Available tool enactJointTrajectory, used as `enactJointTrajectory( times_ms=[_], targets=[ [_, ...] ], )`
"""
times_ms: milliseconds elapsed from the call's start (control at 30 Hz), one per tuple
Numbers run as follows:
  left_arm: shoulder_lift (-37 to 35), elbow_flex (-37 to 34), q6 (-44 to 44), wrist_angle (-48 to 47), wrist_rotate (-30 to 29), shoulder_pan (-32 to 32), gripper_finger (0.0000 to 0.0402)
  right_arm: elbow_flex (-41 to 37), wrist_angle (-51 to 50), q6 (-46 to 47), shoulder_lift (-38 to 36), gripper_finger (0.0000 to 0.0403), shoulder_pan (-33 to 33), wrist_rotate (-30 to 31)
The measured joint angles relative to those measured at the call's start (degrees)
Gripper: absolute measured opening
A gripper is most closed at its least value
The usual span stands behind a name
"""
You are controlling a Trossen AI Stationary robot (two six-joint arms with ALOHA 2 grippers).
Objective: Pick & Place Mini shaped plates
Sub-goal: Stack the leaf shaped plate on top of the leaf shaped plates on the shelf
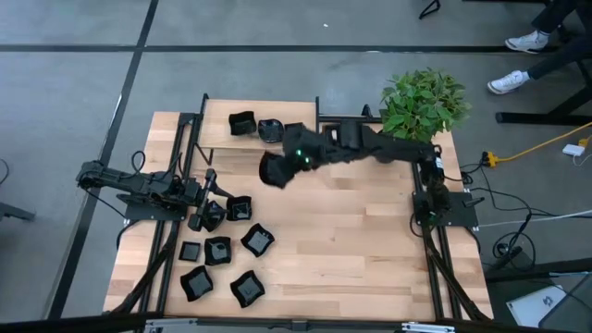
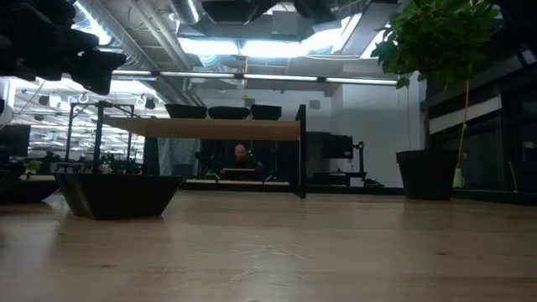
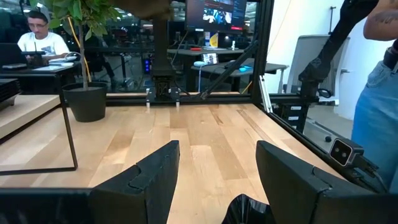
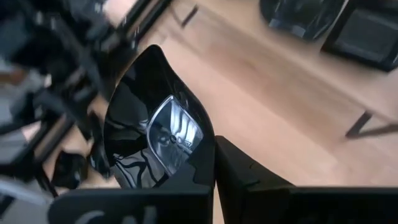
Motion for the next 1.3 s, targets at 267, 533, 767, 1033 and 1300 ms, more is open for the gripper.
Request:
enactJointTrajectory(
  times_ms=[267, 533, 767, 1033, 1300],
  targets=[
    [0.0, 0.0, 0.0, 0.0, 0.0, 0.0, 0.0208, 0.0, 4.9, -0.7, 0.0, 0.0006, -7.4, 0.1],
    [0.0, 0.0, 0.0, 0.0, 0.0, 0.0, 0.0207, 0.0, 12.2, -15.5, 0.2, 0.0006, -12.7, 0.1],
    [0.0, 0.0, 0.0, 0.0, 0.0, 0.0, 0.0208, 0.0, 15.4, -25.9, 0.2, 0.0006, -15.5, 0.1],
    [0.0, 0.0, 0.0, 0.0, 0.0, 0.0, 0.0207, 0.0, 16.3, -37.7, 0.6, 0.0007, -17.4, 0.0],
    [0.0, 0.0, 0.0, 0.0, 0.0, 0.0, 0.0208, -0.6, 16.5, -46.4, 2.4, 0.0007, -18.9, 0.1]
  ],
)
